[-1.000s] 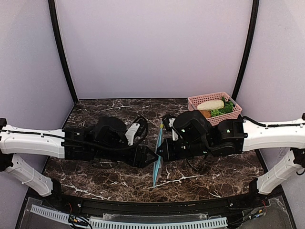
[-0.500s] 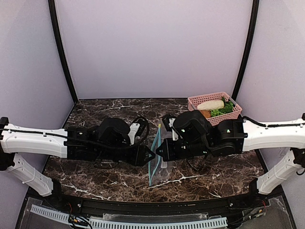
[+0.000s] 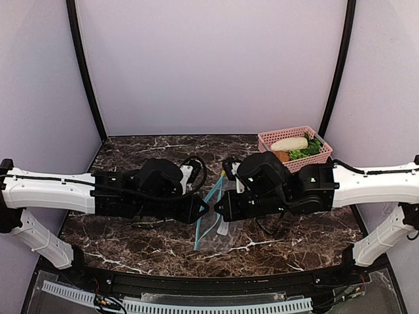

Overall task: Place the food in the zip-top bag and seal the zipper
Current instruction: Pass from the right arm to the left

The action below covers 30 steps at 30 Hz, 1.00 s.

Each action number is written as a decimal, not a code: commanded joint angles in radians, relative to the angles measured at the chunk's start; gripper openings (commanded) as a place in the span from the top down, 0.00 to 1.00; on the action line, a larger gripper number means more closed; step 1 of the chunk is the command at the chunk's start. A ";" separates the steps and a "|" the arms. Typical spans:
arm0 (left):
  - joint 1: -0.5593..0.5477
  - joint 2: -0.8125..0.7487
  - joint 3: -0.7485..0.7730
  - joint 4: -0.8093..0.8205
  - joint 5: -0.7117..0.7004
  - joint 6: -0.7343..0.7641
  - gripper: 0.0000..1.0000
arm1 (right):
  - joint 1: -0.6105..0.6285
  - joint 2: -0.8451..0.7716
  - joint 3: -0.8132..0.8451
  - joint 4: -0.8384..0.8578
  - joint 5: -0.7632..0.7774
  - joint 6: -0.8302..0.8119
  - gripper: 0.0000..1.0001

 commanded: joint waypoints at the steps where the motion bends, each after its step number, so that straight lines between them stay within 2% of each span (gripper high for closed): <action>1: -0.005 0.008 0.018 0.032 0.007 0.019 0.83 | -0.003 0.018 0.010 0.000 0.000 0.007 1.00; 3: -0.005 0.007 0.018 0.025 0.003 0.028 0.94 | -0.003 0.014 0.007 0.000 0.001 0.007 1.00; 5: -0.005 0.000 0.024 -0.016 -0.044 0.031 0.99 | -0.003 0.004 0.001 -0.001 0.005 0.009 1.00; 11: -0.005 -0.047 0.070 -0.265 -0.293 -0.009 0.99 | -0.003 -0.031 -0.032 -0.029 0.050 0.036 1.00; 14: -0.005 -0.071 0.081 -0.332 -0.352 -0.015 0.99 | -0.004 -0.033 -0.040 -0.065 0.083 0.062 1.00; 24: -0.005 -0.039 0.053 -0.228 -0.253 0.005 0.99 | -0.004 0.048 -0.009 -0.146 0.165 0.114 0.99; 28: -0.006 -0.002 0.054 -0.190 -0.204 -0.011 0.99 | -0.004 0.078 0.017 -0.124 0.166 0.101 0.90; 30: -0.009 0.011 0.055 -0.172 -0.192 -0.018 0.99 | -0.004 0.088 0.027 -0.114 0.171 0.095 0.81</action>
